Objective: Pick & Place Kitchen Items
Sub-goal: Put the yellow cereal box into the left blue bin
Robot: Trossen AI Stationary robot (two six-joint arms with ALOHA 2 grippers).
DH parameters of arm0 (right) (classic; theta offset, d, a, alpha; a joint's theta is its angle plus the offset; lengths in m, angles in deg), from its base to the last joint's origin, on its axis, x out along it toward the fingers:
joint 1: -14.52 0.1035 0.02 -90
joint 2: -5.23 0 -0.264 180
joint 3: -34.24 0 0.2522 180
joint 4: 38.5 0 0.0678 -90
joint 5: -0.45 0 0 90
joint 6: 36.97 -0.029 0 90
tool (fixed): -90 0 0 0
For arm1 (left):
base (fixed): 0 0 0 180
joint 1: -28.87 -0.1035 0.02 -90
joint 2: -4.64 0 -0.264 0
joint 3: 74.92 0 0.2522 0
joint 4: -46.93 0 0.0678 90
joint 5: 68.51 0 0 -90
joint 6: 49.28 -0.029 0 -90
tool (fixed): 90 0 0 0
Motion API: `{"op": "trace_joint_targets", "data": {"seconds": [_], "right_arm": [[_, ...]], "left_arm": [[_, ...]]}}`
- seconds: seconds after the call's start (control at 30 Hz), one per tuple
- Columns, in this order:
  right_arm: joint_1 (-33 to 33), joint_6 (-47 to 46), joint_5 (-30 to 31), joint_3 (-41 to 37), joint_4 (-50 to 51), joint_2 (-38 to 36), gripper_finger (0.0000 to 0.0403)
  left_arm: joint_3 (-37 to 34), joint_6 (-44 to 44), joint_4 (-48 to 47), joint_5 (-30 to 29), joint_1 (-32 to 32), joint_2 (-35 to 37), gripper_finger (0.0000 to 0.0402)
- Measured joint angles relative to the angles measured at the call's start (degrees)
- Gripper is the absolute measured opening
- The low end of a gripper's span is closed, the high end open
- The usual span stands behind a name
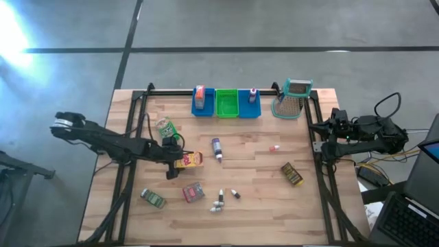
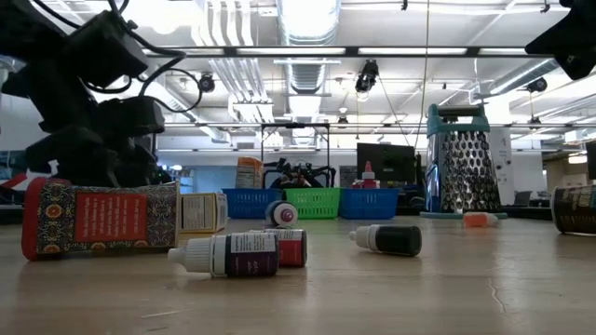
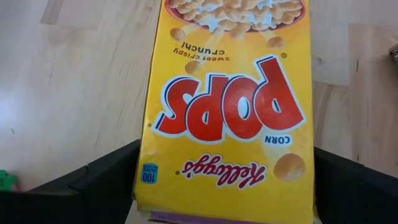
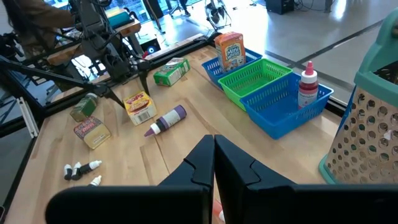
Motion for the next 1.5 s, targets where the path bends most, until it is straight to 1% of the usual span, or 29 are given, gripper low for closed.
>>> {"op": "trace_joint_targets", "data": {"seconds": [0.43, 0.57, 0.93, 1.07, 1.13, 1.23, 1.5], "right_arm": [[0.0, 0.0, 0.0, 0.0, 0.0, 0.0, 0.0008], [0.0, 0.0, 0.0, 0.0, 0.0, 0.0, 0.0008], [0.0, 0.0, 0.0, 0.0, 0.0, 0.0, 0.0008], [0.0, 0.0, 0.0, 0.0, 0.0, 0.0, 0.0008], [0.0, 0.0, 0.0, 0.0, 0.0, 0.0, 0.0008], [0.0, 0.0, 0.0, 0.0, 0.0, 0.0, 0.0008], [0.0, 0.0, 0.0, 0.0, 0.0, 0.0, 0.0008]], "left_arm": [[0.5, 1.2, -0.9, -0.1, 0.0, -0.9, 0.0399], [2.3, 1.5, -3.9, -0.1, 0.0, -0.8, 0.0394], [8.2, 0.9, -12.9, -0.6, 0.0, -0.9, 0.0359], [11.6, -0.8, -16.2, -0.8, 0.0, -1.0, 0.0356], [14.0, -2.3, -16.7, -0.8, 0.0, -1.0, 0.0355], [18.2, -4.9, -20.4, -0.9, 0.0, -1.0, 0.0355], [31.9, -9.7, -32.5, -6.4, -0.1, -0.9, 0.0355]]}}
